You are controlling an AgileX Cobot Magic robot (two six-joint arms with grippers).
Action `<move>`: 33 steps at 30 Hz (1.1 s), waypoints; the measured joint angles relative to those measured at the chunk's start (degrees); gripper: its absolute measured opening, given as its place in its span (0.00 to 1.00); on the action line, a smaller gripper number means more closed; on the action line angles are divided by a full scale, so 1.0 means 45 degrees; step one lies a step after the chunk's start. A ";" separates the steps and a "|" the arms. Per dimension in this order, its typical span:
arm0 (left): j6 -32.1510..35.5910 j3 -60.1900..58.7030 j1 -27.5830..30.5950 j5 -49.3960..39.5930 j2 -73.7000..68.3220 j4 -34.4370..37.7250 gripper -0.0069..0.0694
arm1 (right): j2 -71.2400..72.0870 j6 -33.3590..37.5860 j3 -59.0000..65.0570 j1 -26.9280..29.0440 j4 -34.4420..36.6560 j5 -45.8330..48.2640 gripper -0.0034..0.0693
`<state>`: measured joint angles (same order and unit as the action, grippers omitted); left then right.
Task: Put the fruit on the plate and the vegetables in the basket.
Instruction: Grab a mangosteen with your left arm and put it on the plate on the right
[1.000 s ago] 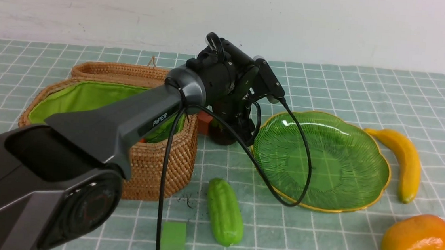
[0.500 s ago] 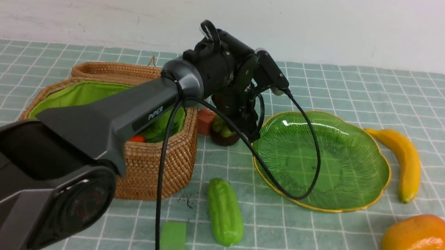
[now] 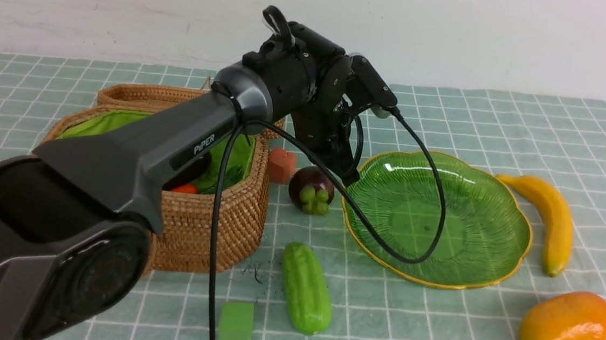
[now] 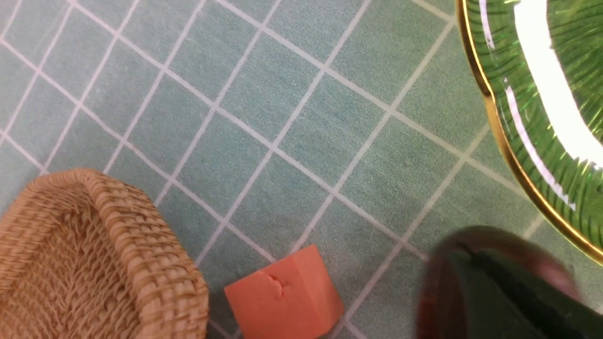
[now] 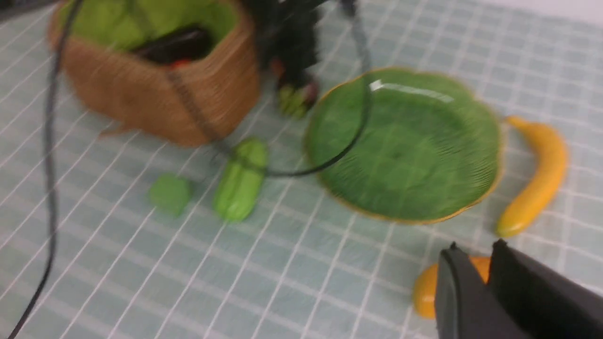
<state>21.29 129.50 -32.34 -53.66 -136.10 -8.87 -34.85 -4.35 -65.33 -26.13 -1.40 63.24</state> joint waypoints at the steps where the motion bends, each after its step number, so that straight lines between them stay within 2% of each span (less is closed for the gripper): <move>1: 0.0000 0.0000 0.0000 0.0000 0.0000 0.0000 0.07 | 0.0000 -0.0232 0.0000 0.0000 -0.0247 -0.0094 0.20; 27: 0.0087 0.0000 0.0000 -0.0714 0.1308 0.0020 0.07 | 0.0000 -0.0592 0.0000 0.0000 -0.0574 -0.0566 0.20; 33: 0.0097 0.0000 0.0000 -0.2063 0.1220 0.0265 0.08 | 0.0000 -0.0592 0.0000 0.0000 -0.0574 -0.0468 0.20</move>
<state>21.73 129.50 -32.34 -62.94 -130.62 -7.67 -34.85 -7.01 -65.33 -26.13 -3.98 61.14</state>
